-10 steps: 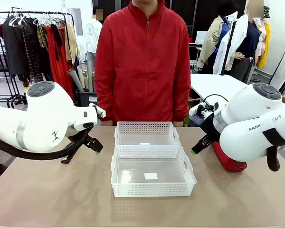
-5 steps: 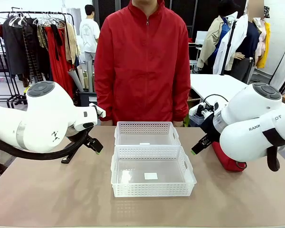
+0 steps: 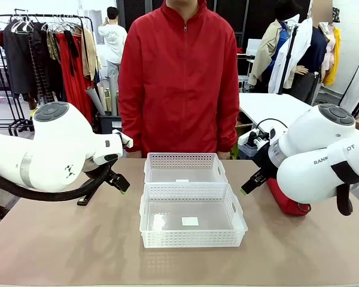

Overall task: Distribute items into two baskets.
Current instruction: Pick up the Pencil pouch that the person points to.

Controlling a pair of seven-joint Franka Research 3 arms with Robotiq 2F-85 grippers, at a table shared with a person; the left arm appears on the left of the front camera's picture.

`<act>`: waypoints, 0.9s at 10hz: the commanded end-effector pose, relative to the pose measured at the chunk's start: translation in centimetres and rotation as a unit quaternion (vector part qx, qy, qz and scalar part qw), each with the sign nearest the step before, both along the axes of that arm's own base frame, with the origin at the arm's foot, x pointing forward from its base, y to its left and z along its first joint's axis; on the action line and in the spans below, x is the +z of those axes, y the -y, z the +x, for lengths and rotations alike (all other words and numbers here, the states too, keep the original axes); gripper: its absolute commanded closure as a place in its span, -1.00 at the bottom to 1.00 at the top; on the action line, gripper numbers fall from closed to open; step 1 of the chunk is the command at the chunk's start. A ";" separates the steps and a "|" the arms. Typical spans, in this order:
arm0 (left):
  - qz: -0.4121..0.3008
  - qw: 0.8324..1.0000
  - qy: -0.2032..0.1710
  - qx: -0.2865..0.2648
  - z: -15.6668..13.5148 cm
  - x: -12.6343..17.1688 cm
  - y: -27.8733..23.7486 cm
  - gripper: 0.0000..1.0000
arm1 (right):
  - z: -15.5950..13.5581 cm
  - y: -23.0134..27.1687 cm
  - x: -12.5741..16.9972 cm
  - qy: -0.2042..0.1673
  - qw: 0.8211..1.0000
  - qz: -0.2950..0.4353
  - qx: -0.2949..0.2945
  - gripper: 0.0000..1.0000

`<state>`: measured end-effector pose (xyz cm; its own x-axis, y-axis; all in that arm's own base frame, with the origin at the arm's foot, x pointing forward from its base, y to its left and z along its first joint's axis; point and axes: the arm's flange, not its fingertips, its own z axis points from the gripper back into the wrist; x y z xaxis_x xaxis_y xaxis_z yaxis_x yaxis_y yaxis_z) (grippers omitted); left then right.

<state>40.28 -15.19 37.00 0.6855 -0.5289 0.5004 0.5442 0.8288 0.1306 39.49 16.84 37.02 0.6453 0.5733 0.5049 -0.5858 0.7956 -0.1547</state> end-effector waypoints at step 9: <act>0.000 1.000 0.000 0.000 0.0 0.0 0.0 -1.00 | 0.0 0.0 0.0 0.000 1.000 0.000 0.000 -1.00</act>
<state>40.28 -15.19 37.00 0.6854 -0.5290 0.5004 0.5442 0.8287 0.1306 39.49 16.84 37.02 0.6453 0.5733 0.5049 -0.5858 0.7956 -0.1547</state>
